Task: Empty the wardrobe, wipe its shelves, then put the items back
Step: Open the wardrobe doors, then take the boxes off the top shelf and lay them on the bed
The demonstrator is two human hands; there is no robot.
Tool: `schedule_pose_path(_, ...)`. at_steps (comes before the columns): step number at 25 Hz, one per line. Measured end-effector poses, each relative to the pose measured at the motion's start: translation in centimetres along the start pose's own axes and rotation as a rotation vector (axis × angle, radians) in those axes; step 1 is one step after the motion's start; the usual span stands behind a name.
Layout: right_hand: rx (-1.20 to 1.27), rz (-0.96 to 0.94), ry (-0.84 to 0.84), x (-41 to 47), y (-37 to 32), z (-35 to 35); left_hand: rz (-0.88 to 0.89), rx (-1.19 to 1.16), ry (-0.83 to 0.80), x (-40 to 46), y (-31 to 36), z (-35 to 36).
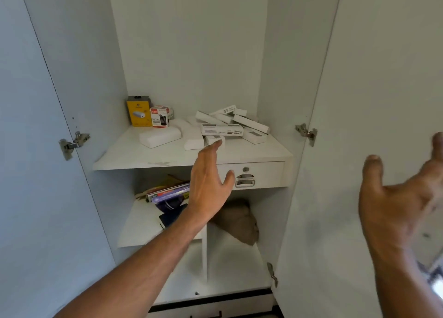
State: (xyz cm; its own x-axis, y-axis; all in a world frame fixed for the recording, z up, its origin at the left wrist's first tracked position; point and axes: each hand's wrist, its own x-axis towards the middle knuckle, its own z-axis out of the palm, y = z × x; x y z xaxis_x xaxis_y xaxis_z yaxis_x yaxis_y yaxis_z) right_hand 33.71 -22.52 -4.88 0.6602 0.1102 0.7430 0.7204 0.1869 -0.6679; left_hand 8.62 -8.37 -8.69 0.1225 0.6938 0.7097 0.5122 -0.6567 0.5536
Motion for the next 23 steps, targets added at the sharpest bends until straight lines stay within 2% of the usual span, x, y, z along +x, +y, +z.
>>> schedule_pose_path(4,0.077,-0.093,-0.285,-3.2,-2.3,10.0,-0.014,0.017,-0.008,4.0,-5.8,-0.2)
schedule_pose_path(9,0.088,0.096,-0.620,-6.5,-1.4,21.5,-0.051,0.053,-0.061,8.2,-12.6,-0.5)
schedule_pose_path(11,0.119,0.227,-0.733,-7.0,-0.6,25.6,-0.102,0.052,-0.092,9.4,-15.0,-0.1)
schedule_pose_path(14,0.143,0.449,-0.815,-6.4,1.4,31.6,-0.166,0.067,-0.106,11.1,-18.2,1.4)
schedule_pose_path(20,0.393,1.178,-0.869,-1.8,6.2,42.7,-0.267,0.120,-0.061,16.3,-23.1,5.0)
schedule_pose_path(23,0.489,1.407,-0.899,-0.2,8.4,46.7,-0.295,0.151,-0.054,19.4,-24.4,6.5)
